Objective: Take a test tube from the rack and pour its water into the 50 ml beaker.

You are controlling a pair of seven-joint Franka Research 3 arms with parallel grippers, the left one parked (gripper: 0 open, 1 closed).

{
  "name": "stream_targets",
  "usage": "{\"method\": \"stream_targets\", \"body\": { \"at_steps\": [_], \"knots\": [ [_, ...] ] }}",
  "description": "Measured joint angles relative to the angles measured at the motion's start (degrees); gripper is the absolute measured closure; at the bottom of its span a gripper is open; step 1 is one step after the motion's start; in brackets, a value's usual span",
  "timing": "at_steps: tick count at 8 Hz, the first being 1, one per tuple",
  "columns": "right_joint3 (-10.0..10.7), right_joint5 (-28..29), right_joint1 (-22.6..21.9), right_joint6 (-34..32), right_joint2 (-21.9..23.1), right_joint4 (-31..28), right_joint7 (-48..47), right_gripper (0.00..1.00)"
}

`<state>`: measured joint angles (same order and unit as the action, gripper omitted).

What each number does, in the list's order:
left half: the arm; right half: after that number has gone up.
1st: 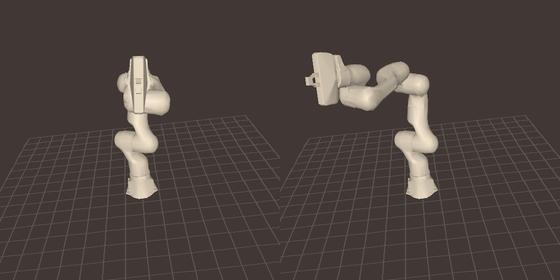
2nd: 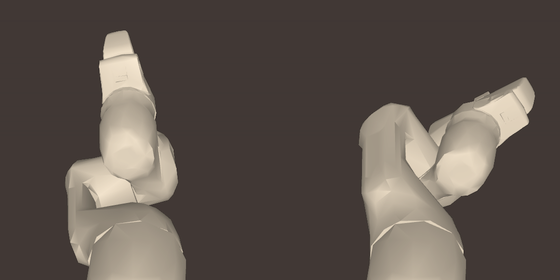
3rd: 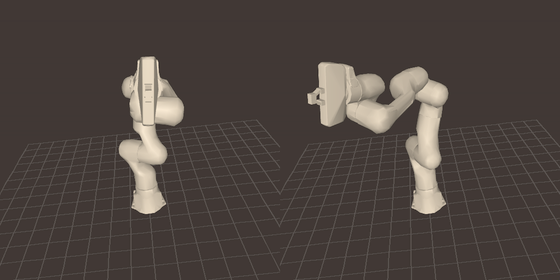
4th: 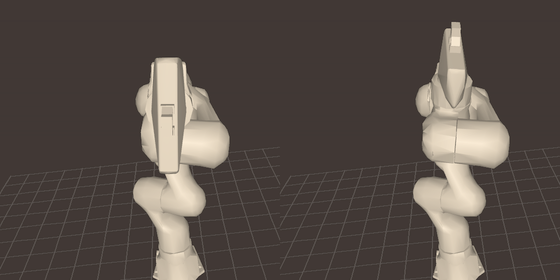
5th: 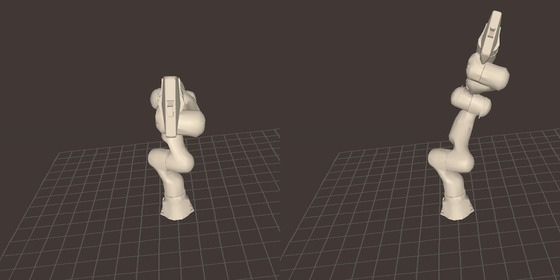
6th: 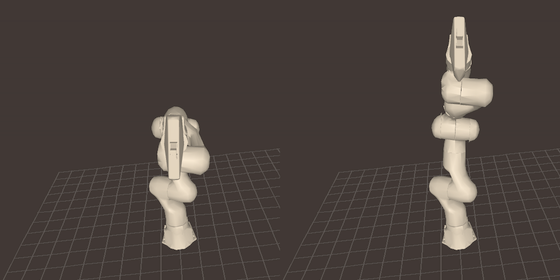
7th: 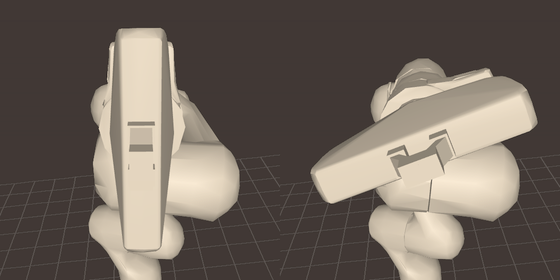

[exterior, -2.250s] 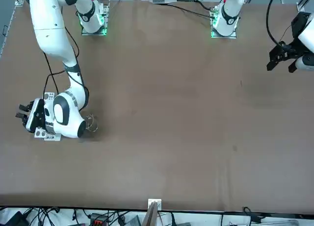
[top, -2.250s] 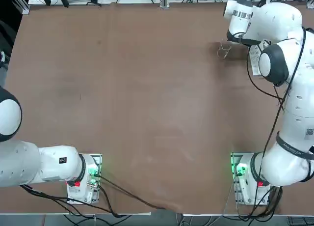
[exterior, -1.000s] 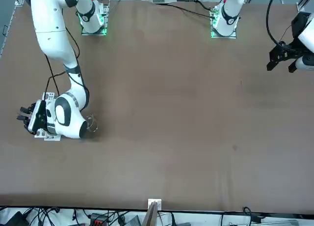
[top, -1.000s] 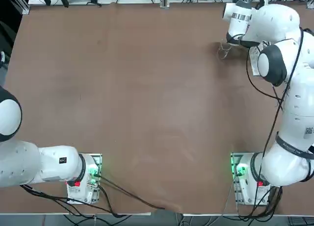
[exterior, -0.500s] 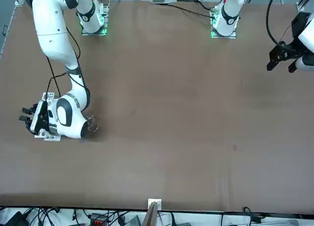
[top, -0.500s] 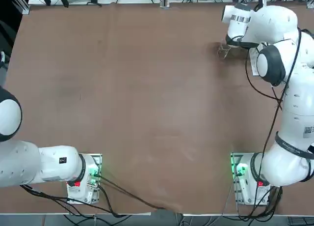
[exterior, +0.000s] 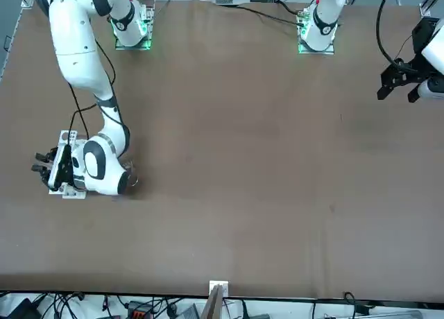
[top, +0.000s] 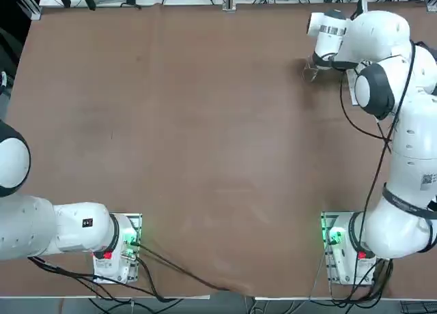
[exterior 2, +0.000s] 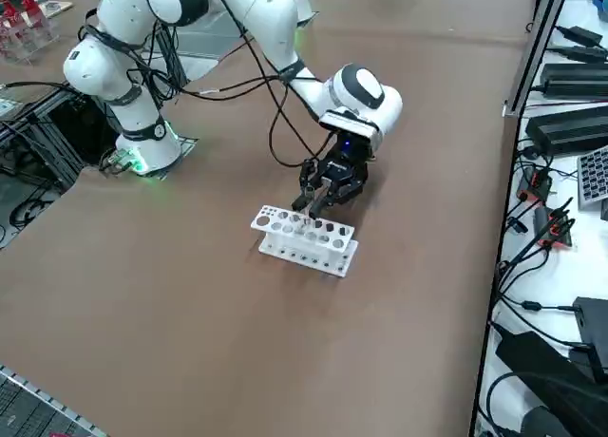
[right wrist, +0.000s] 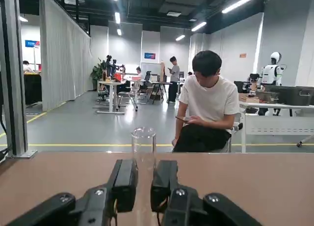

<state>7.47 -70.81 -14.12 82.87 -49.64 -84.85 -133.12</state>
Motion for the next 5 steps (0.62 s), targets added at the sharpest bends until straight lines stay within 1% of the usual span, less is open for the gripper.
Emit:
{"method": "stream_targets", "body": {
  "at_steps": [5],
  "knots": [
    [0.0,0.0,0.0,0.45,-1.19,0.08,-0.12,0.79]
  ]
}}
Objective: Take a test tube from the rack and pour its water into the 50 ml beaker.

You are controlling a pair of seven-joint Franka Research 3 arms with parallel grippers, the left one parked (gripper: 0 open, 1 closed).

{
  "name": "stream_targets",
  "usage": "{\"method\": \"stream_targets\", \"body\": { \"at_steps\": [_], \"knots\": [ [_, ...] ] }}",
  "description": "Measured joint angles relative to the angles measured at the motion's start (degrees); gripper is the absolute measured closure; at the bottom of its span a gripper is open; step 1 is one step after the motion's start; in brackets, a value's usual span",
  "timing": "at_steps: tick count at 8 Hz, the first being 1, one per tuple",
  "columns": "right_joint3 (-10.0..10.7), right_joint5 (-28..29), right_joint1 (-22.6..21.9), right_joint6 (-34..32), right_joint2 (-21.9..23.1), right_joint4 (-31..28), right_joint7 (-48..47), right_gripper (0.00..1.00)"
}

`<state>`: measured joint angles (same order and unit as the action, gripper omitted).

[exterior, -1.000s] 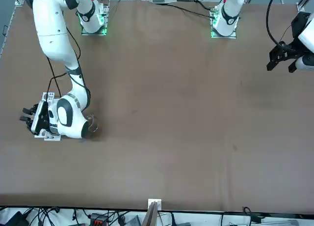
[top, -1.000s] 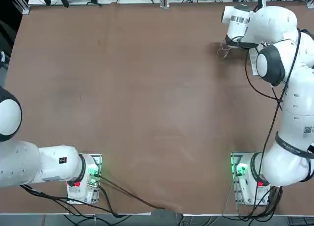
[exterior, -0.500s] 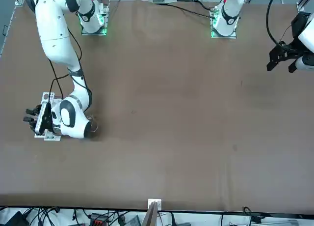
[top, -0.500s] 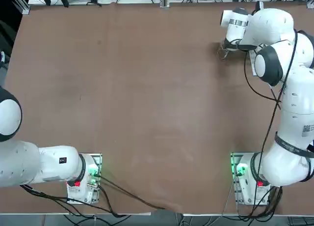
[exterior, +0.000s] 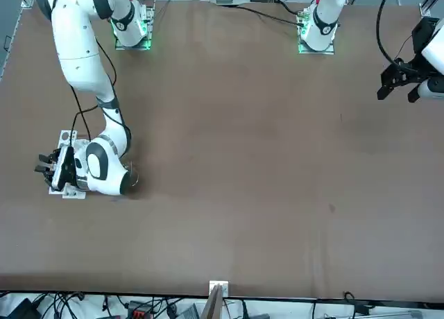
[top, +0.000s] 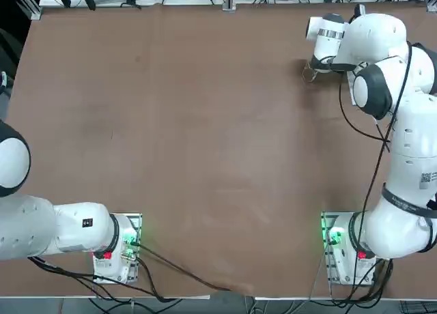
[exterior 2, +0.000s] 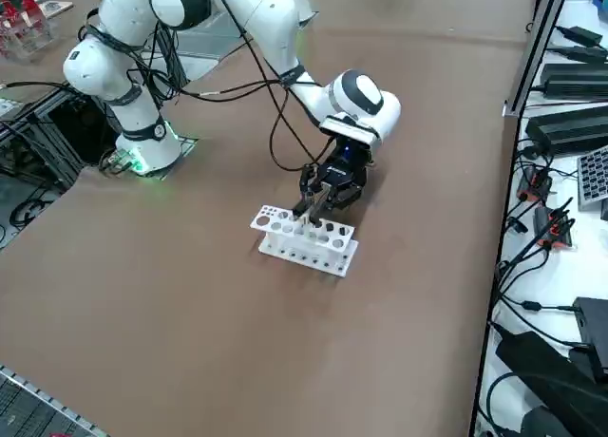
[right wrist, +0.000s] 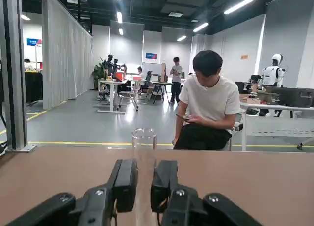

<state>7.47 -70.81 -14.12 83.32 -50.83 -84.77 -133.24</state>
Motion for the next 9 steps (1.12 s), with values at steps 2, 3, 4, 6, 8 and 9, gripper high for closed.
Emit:
{"method": "stream_targets", "body": {
  "at_steps": [2,3,4,6,8,9],
  "knots": [
    [0.01,0.0,0.01,0.17,-0.81,0.12,-0.12,0.78],
    [0.01,0.0,0.01,0.28,-1.02,0.15,-0.17,0.78],
    [0.01,0.02,0.01,0.3,-1.08,0.16,-0.17,0.78],
    [0.01,0.39,0.05,0.23,-1.14,0.15,-0.16,0.74],
    [0.01,1.27,0.06,0.17,-1.19,0.09,-0.08,0.54],
    [0.01,1.78,0.06,0.15,-1.19,0.09,-0.04,0.5]
  ]
}}
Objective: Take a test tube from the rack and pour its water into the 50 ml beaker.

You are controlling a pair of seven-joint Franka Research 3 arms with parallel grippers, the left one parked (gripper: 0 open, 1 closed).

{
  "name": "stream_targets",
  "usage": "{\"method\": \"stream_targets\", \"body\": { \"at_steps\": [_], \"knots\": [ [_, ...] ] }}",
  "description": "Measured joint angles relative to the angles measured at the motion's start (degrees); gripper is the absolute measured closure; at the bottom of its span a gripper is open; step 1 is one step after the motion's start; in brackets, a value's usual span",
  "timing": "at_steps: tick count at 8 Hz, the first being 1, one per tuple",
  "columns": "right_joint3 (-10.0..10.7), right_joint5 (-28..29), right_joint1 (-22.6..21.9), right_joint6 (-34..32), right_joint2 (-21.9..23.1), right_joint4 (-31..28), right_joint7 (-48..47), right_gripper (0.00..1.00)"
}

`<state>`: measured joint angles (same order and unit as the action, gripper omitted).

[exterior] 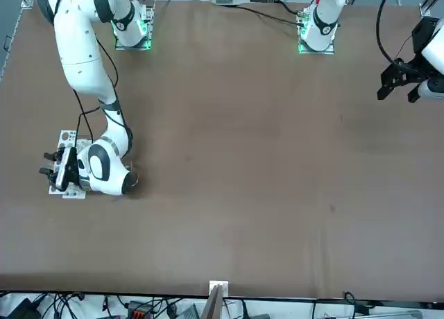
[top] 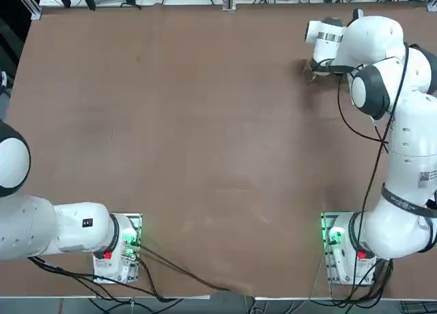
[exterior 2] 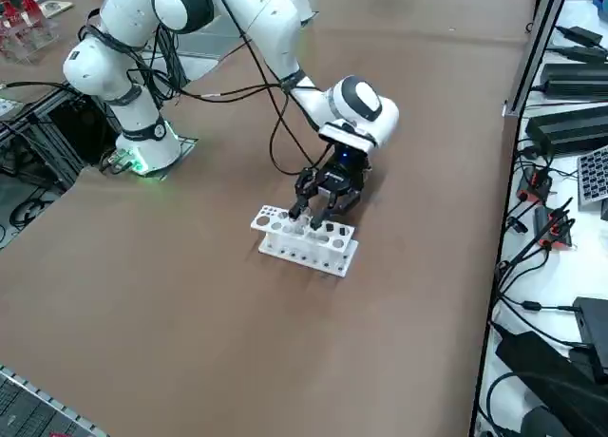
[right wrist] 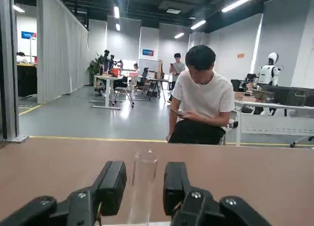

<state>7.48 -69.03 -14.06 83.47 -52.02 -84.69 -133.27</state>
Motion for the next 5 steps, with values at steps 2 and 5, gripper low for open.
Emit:
{"method": "stream_targets", "body": {
  "at_steps": [2,5],
  "knots": [
    [0.0,0.09,0.01,-0.09,0.01,0.02,0.67,0.36],
    [0.0,0.09,-0.47,-0.69,1.4,0.82,6.51,0.0]
  ]
}}
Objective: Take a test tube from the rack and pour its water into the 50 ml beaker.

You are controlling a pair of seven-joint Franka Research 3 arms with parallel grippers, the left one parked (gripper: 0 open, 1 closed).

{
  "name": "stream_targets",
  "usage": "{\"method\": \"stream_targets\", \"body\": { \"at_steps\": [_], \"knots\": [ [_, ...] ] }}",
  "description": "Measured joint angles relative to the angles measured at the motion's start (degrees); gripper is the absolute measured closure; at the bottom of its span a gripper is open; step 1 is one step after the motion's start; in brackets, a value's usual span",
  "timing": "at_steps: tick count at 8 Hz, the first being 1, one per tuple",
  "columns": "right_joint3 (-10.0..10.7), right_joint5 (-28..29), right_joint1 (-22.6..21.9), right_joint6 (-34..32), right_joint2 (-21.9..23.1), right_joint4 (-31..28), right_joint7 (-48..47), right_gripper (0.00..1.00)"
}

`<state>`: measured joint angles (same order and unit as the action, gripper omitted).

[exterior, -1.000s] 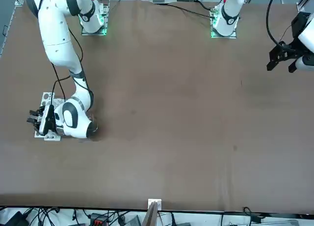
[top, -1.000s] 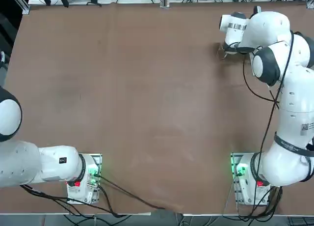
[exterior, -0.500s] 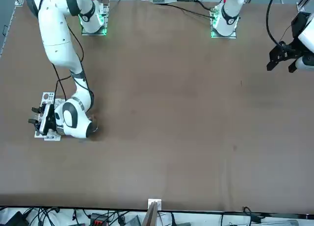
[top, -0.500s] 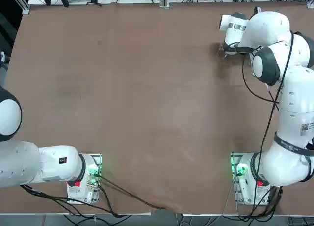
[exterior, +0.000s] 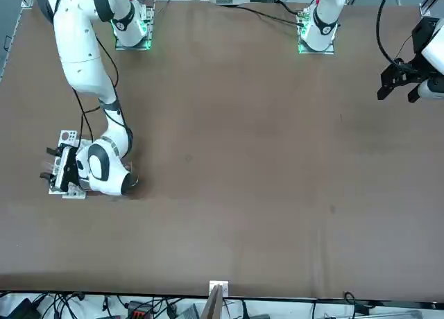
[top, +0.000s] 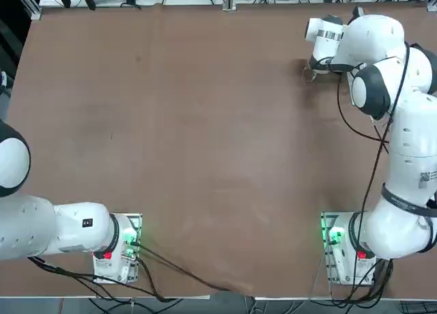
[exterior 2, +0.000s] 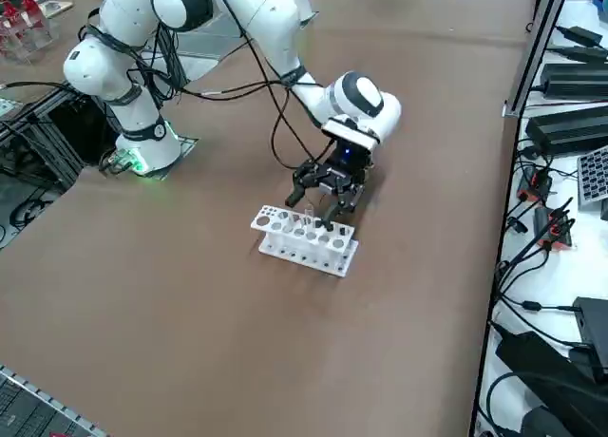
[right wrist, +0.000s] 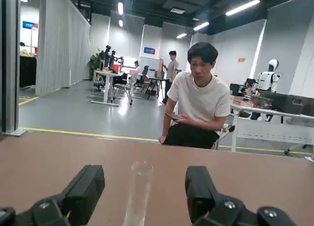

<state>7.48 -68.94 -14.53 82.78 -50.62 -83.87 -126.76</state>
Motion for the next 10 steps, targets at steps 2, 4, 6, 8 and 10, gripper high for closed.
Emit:
{"method": "stream_targets", "body": {
  "at_steps": [2,4,6,8,10],
  "knots": [
    [0.0,1.73,-0.86,-0.14,4.3,1.13,8.43,0.0],
    [-0.02,6.35,-2.31,-0.16,10.63,2.55,22.08,0.01],
    [-0.04,12.37,-3.63,-0.19,16.52,3.94,38.73,0.01],
    [0.04,21.99,-3.78,-0.19,19.73,9.5,57.88,0.01],
    [0.19,27.93,-3.42,-0.96,20.62,14.41,73.03,0.0]
  ]
}}
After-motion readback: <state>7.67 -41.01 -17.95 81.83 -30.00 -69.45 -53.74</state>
